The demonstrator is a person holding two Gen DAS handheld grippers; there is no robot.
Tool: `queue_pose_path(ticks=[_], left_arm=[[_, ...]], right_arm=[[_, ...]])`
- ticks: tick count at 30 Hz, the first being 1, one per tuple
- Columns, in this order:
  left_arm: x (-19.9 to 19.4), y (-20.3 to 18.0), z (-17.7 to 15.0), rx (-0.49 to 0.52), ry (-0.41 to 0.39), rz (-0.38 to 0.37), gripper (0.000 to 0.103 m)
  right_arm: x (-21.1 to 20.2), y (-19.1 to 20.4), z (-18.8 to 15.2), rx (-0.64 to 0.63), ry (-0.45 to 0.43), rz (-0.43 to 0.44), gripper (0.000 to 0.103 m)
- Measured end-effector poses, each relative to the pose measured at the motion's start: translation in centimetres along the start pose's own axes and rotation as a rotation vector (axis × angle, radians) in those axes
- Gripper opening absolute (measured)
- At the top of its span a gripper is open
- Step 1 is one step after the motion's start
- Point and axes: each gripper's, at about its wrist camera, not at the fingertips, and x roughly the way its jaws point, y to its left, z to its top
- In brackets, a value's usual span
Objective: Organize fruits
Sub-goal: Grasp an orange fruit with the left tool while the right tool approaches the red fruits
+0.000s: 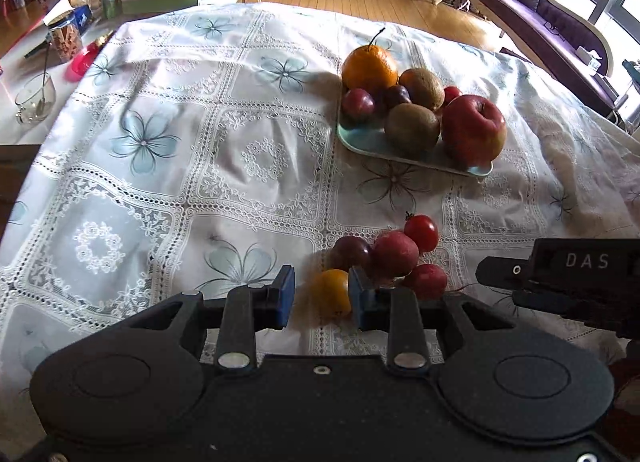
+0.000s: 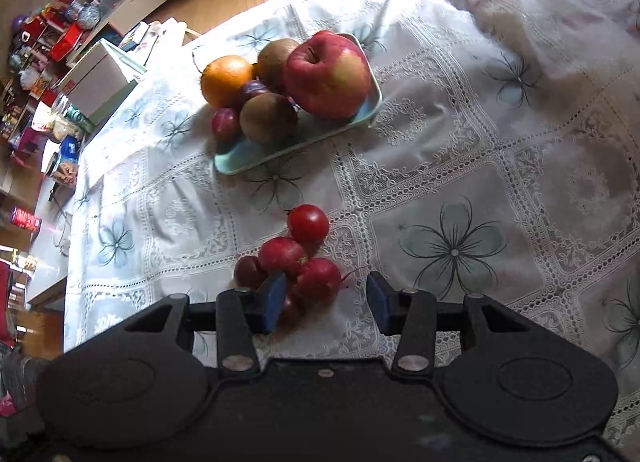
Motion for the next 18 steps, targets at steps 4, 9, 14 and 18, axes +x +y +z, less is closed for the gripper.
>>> queue_pose_path(ticks=[4, 9, 14, 18], left_arm=[[2.2, -0.2, -0.3, 0.021, 0.035, -0.048, 0.038], [3.2, -0.5, -0.7, 0.044, 0.037, -0.05, 0.038], [3.8, -0.6, -1.0, 0.066, 0.0, -0.018, 0.038], [4.2, -0.3, -0.9, 0.057, 0.011, -0.037, 0.038]], right_arm=[[1.8, -0.7, -0.2, 0.024, -0.05, -0.037, 0.048], [2.1, -0.6, -1.2, -0.069, -0.124, -0.055, 0.048], [2.3, -1.4, -1.8, -0.078, -0.135, 0.015, 0.047], [2.6, -1.4, -1.7, -0.076, -0.137, 0.004, 0.048]])
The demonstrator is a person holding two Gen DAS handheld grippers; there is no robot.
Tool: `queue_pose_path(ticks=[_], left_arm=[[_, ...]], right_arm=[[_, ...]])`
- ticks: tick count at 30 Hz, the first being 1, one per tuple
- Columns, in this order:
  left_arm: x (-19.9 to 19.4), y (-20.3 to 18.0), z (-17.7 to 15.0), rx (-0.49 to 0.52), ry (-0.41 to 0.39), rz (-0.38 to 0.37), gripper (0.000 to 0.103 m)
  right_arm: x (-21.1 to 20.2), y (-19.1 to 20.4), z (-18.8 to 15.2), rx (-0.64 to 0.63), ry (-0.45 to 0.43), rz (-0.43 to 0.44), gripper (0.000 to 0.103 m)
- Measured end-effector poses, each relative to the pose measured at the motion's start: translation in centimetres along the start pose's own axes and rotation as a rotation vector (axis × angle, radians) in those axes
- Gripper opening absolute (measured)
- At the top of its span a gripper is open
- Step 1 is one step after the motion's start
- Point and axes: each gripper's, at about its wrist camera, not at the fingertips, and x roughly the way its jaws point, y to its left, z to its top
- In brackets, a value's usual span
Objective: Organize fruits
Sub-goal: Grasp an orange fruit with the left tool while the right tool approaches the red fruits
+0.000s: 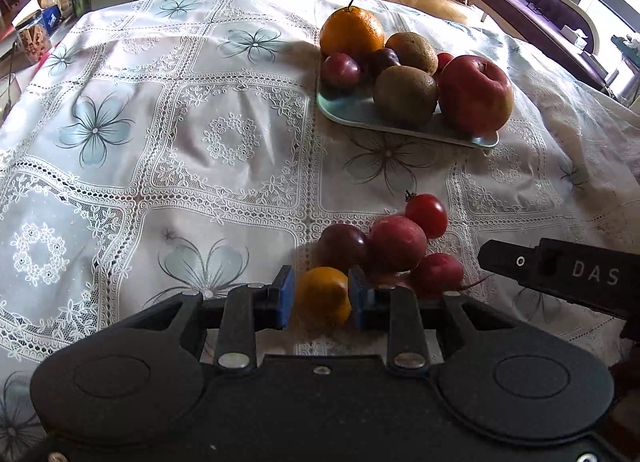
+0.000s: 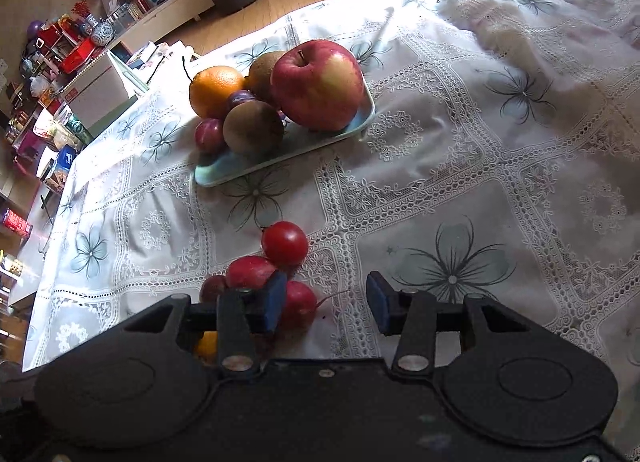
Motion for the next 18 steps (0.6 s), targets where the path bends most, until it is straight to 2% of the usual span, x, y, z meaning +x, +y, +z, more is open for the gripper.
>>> queue_pose_path(ticks=[6, 13, 16, 18], left_arm=[[1.0, -0.7, 0.1, 0.04, 0.012, 0.04, 0.045], [1.6, -1.9, 0.0, 0.102, 0.029, 0.077, 0.047], [1.4, -2.1, -0.1, 0.118, 0.009, 0.08, 0.042], [0.9, -1.8, -0.2, 0.097, -0.027, 0.098, 0.031]], right_arm=[[0.9, -0.1, 0.2, 0.021, 0.034, -0.014, 0.047], [1.6, -0.3, 0.5, 0.028, 0.062, 0.002, 0.048], [1.7, -0.2, 0.5, 0.025, 0.072, 0.014, 0.048], [1.7, 0.0, 0.5, 0.013, 0.074, 0.017, 0.048]])
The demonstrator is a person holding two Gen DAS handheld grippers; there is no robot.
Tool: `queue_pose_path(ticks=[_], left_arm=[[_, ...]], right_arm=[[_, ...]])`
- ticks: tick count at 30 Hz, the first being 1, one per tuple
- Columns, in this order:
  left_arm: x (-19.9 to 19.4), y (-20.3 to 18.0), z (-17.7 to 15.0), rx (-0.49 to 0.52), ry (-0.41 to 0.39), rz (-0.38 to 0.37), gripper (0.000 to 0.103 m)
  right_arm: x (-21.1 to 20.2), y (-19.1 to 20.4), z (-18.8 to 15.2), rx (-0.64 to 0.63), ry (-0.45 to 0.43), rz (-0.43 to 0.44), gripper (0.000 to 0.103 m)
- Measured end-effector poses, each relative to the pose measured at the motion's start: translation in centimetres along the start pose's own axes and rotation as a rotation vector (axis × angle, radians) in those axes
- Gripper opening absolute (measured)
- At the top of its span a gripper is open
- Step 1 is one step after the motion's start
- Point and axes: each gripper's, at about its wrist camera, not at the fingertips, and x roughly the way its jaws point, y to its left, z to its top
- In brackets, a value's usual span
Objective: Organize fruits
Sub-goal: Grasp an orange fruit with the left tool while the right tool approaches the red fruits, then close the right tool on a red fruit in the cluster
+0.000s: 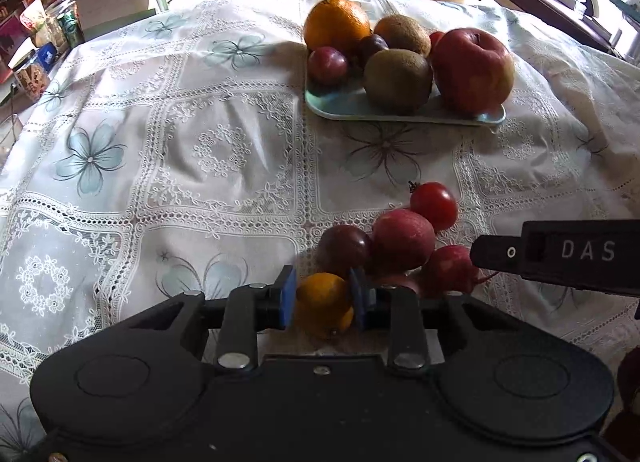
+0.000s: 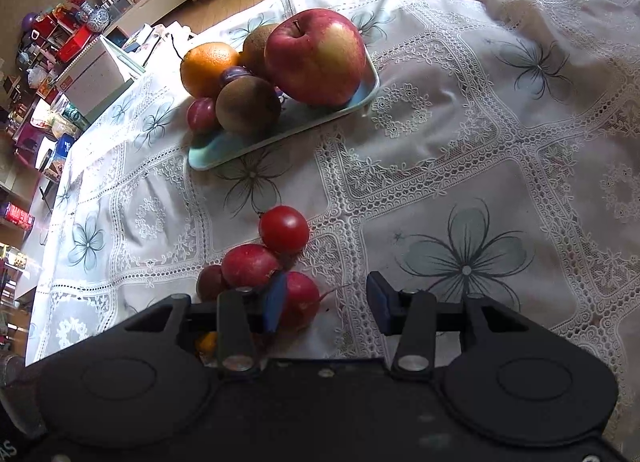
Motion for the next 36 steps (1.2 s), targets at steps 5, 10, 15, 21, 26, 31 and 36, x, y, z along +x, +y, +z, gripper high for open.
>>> queue_pose_path(ticks=[5, 10, 15, 21, 26, 31, 36], left_arm=[[-0.5, 1.2, -0.1, -0.088, -0.053, 0.061, 0.017], [-0.1, 1.9, 0.1, -0.117, -0.048, 0.042, 0.018], [0.0, 3.2, 0.1, -0.187, -0.03, -0.01, 0.023], [0.4, 4.1, 0.1, -0.24, -0.007, -0.059, 0.027], [0.8, 4.1, 0.2, -0.24, 0.001, -0.073, 0.029], [0.7, 4.3, 0.1, -0.251, 0.002, -0.083, 0.029], [0.7, 3.9, 0.2, -0.231, -0.001, -0.074, 0.03]], right_arm=[[0.1, 1.7, 0.0, -0.07, -0.019, -0.054, 0.048], [0.9, 4.9, -0.2, -0.226, -0.041, -0.155, 0.048], [0.3, 5.4, -0.7, -0.291, -0.066, -0.107, 0.048], [2.0, 6.2, -0.2, -0.326, 0.012, -0.126, 0.048], [2.5, 7.1, -0.3, -0.367, 0.011, -0.171, 0.052], [2.1, 6.7, -0.7, -0.367, 0.036, -0.17, 0.052], [3.3, 6.5, -0.2, -0.349, 0.082, -0.194, 0.054]])
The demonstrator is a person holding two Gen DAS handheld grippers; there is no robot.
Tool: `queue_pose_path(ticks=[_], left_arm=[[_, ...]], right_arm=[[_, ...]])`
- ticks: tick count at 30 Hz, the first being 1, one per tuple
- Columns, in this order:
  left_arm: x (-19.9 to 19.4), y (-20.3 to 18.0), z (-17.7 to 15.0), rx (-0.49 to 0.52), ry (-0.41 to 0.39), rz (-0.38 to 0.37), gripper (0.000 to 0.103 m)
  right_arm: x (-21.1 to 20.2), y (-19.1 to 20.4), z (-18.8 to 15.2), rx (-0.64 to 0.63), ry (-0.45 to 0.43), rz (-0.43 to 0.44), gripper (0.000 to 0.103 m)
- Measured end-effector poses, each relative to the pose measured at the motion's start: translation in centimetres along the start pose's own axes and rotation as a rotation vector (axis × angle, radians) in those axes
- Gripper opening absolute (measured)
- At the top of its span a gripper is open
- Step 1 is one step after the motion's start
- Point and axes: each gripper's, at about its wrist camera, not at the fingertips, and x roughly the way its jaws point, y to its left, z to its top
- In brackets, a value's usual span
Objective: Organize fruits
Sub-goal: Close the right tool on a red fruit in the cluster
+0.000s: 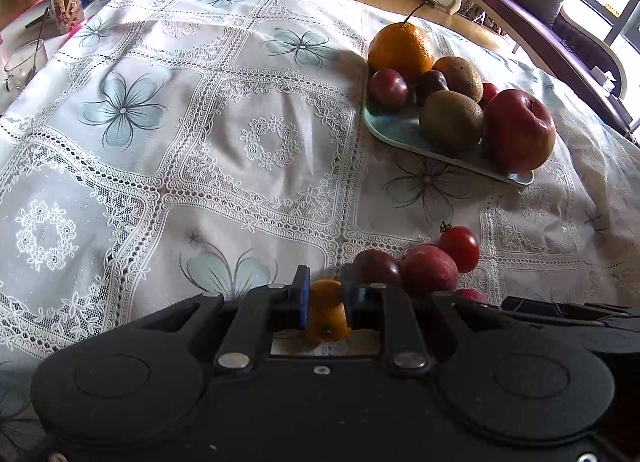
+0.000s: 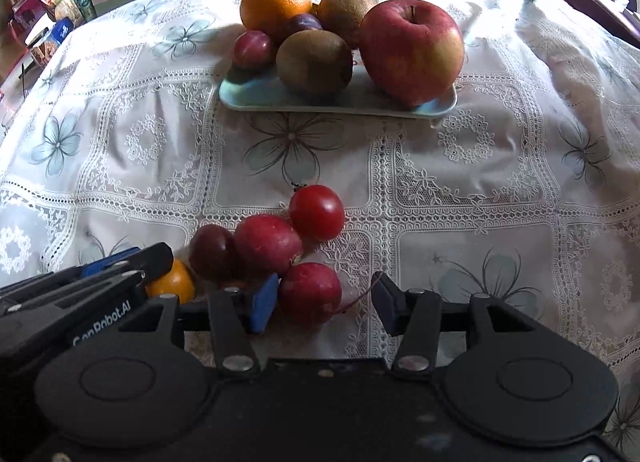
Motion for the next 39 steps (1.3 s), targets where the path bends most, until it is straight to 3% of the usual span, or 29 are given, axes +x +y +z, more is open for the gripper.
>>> queue_pose_path(ticks=[5, 7, 15, 24, 32, 39], left_arm=[[0.2, 0.3, 0.2, -0.011, 0.011, -0.019, 0.031], [0.2, 0.3, 0.1, -0.009, 0.019, -0.034, 0.035], [0.3, -0.3, -0.1, 0.031, 0.035, -0.043, 0.038], [0.8, -1.8, -0.4, 0.129, 0.078, -0.015, 0.048], [0.7, -2.6, -0.7, 0.178, 0.067, 0.027, 0.049], [0.3, -1.9, -0.6, 0.142, 0.06, -0.013, 0.042]], right_arm=[[0.4, 0.7, 0.2, -0.029, 0.012, -0.021, 0.053], [0.9, 0.4, 0.2, -0.032, 0.055, 0.027, 0.035], [-0.7, -2.7, -0.6, 0.126, -0.028, 0.092, 0.036], [-0.3, -3.9, -0.6, 0.198, -0.001, 0.11, 0.036], [-0.4, -4.1, -0.7, 0.219, 0.0, 0.108, 0.036], [-0.9, -4.4, -1.0, 0.238, -0.032, 0.111, 0.036]])
